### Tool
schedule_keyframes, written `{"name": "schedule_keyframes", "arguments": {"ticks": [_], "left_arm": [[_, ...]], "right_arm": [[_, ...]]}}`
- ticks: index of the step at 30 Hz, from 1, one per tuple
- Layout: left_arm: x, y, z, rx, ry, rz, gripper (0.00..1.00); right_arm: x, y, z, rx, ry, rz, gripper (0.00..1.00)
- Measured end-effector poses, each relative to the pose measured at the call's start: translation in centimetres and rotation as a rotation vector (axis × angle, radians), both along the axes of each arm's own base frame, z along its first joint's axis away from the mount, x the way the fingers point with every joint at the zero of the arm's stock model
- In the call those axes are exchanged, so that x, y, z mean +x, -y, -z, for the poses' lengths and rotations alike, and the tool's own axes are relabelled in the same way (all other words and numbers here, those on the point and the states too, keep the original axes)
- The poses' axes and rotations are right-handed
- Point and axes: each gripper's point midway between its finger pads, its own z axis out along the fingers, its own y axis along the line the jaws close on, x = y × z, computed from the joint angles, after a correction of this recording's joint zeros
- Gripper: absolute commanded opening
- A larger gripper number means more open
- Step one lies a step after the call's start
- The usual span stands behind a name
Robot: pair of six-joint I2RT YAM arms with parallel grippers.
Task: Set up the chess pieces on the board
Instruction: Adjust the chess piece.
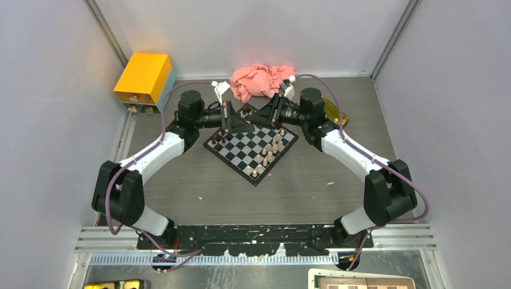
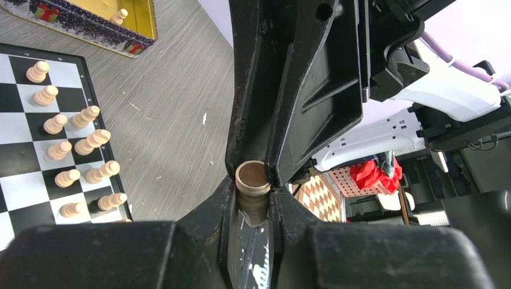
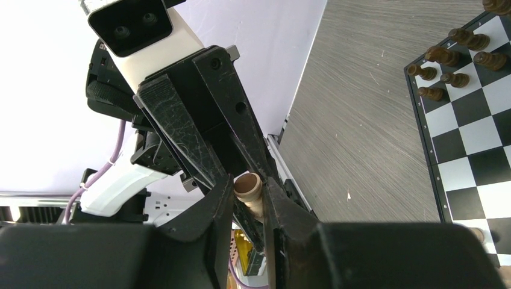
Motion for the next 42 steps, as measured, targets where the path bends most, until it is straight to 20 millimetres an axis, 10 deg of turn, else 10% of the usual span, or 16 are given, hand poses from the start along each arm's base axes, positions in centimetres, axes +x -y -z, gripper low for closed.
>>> {"name": "schedule_keyframes", "arguments": {"ticks": [9, 22, 42], "left_arm": [[0.0, 0.0, 0.1, -0.002, -0.012, 0.002, 0.01], [0.6, -0.1, 0.2, 0.003, -0.009, -0.025, 0.42], [1.5, -1.5, -0.2, 0.039, 0.06, -0.193, 0.44]], "right_arm": [[0.0, 0.0, 0.0, -0.001, -0.004, -0.001, 0.01], [-0.3, 0.2, 1.0, -0.02, -0.035, -0.004, 0.01], [1.3, 0.1, -1.2, 0.078, -0.072, 0.086, 0.01]]}}
